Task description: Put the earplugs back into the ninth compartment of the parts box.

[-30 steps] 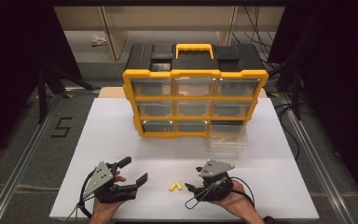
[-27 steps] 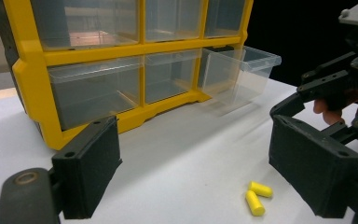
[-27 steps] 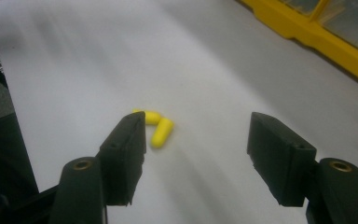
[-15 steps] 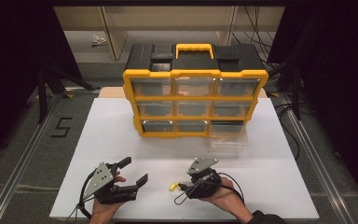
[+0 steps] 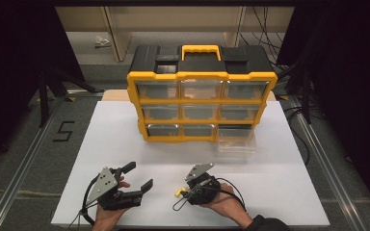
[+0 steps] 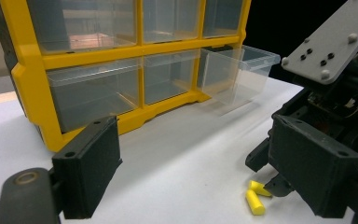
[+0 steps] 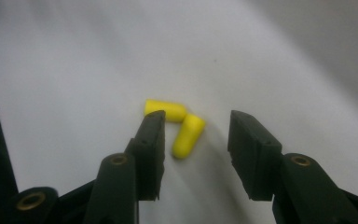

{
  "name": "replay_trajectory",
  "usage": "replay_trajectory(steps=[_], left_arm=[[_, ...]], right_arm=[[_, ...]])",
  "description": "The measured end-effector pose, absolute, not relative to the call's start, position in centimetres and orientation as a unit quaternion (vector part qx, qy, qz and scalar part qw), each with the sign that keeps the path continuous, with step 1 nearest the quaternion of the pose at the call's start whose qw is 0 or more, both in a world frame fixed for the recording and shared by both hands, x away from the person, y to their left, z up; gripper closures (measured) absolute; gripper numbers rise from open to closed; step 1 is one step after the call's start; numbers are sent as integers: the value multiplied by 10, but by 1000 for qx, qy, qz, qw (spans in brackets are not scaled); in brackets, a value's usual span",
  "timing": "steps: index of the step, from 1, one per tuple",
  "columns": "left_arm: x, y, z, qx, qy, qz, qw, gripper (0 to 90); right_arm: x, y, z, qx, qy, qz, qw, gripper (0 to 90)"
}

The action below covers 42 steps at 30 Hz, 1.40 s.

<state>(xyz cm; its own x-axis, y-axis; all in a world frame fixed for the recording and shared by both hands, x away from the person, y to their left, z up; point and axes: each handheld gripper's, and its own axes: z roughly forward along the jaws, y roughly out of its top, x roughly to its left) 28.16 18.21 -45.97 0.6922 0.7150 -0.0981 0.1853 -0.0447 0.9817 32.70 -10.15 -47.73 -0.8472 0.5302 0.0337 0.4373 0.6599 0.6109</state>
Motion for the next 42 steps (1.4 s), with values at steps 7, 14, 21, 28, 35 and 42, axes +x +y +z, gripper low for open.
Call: replay_trajectory(steps=[7,14,21,28,35,42], left_arm=[[282,183,-460,688,327,217,610,162],[282,183,-460,688,326,217,611,163],[282,183,-459,686,327,215,613,163],[282,183,-459,684,328,214,615,163],[282,183,-459,684,326,213,617,163],[282,183,-459,683,325,211,619,163]], right_arm=[[328,-98,-481,266,911,305,76,702],[328,-100,-481,270,911,304,71,819],[333,-109,-469,292,894,331,77,823],[338,-121,-456,302,880,355,88,823],[343,-136,-439,316,858,391,104,823],[346,-146,-428,322,844,413,117,822]])
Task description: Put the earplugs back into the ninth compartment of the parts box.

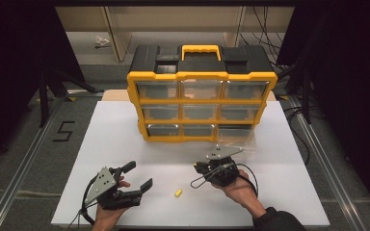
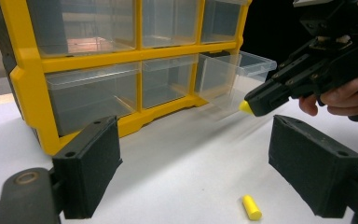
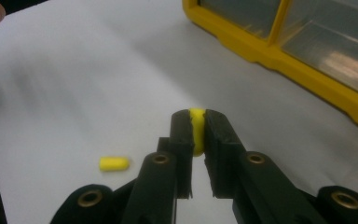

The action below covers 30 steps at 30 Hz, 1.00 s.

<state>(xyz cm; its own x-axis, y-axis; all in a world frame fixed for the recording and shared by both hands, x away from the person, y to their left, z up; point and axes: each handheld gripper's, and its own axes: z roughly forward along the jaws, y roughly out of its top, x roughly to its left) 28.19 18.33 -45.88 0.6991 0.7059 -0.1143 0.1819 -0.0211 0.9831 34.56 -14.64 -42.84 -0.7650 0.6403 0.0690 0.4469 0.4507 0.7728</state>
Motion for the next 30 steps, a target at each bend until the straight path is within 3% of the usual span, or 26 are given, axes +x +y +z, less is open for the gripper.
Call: replay_trajectory(steps=[30], left_arm=[[282,183,-459,681,327,212,620,163]], right_arm=[[362,-208,-389,393,756,487,191,821]])
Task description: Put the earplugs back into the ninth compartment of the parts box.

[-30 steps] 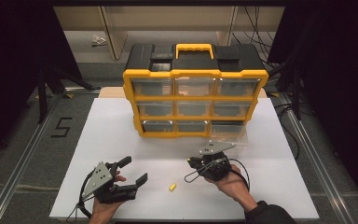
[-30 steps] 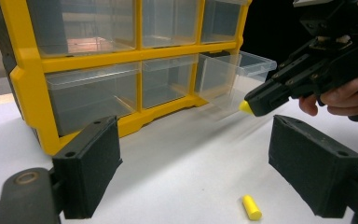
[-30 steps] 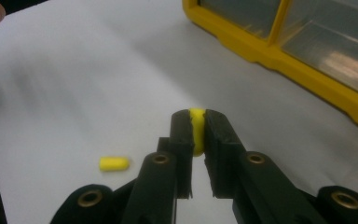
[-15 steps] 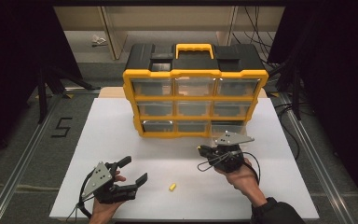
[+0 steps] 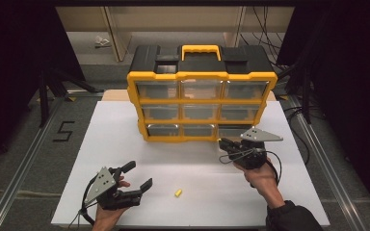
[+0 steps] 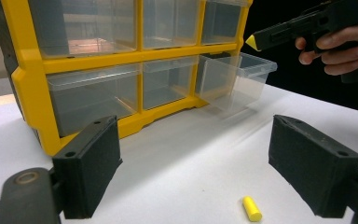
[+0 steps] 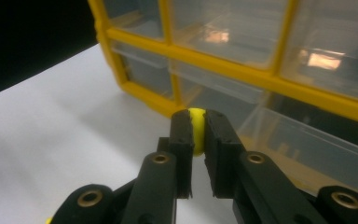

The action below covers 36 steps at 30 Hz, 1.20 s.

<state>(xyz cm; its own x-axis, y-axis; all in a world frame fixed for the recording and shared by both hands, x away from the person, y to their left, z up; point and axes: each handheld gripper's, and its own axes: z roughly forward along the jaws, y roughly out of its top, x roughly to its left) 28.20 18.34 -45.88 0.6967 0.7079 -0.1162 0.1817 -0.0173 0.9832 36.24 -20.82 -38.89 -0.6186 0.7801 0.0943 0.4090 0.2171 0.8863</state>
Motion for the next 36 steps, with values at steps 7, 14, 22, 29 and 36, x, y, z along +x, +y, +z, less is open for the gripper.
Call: replay_trajectory(steps=[7,14,22,29,36], left_arm=[[282,183,-459,681,327,212,620,164],[282,183,-459,681,327,211,620,164],[283,183,-459,682,327,210,620,164],[283,183,-459,681,327,210,621,164],[283,183,-459,679,328,210,622,163]], right_arm=[[371,-222,-391,420,740,485,202,818],[380,-229,-398,440,734,475,205,810],[389,-233,-403,461,727,468,200,681],[388,-232,-400,451,725,483,196,489],[378,-215,-393,411,744,495,182,386]])
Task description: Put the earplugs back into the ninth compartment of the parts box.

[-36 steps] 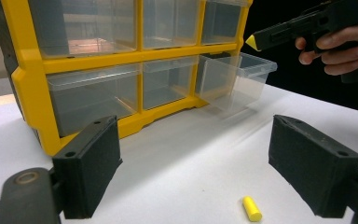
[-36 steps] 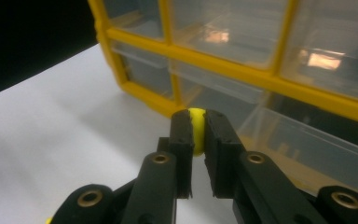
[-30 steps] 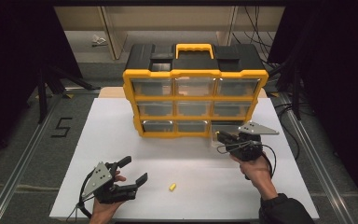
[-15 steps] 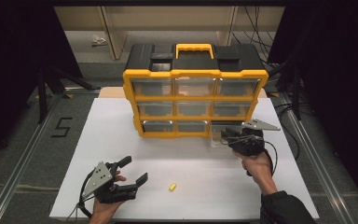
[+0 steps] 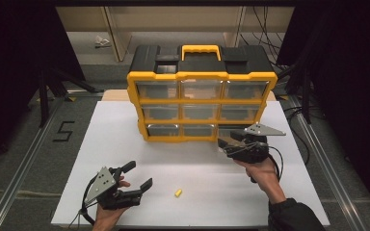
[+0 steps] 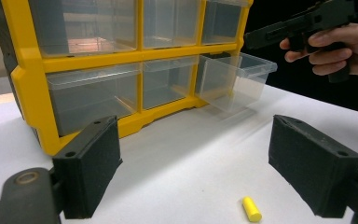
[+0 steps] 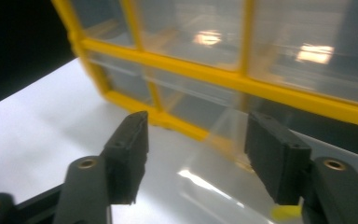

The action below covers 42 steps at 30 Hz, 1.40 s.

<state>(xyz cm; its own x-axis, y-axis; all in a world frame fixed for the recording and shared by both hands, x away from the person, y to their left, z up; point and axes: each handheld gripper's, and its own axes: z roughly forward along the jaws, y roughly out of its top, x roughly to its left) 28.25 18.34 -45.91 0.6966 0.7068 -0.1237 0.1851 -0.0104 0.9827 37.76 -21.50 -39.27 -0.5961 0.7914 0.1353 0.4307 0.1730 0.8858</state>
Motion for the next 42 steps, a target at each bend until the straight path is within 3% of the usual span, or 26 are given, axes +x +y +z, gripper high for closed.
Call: replay_trajectory(steps=[15,42], left_arm=[[283,184,-459,678,328,209,623,163],[283,185,-459,676,329,209,626,163]], right_arm=[[352,-173,-386,335,780,505,155,258],[333,-128,-411,288,821,480,117,259]])
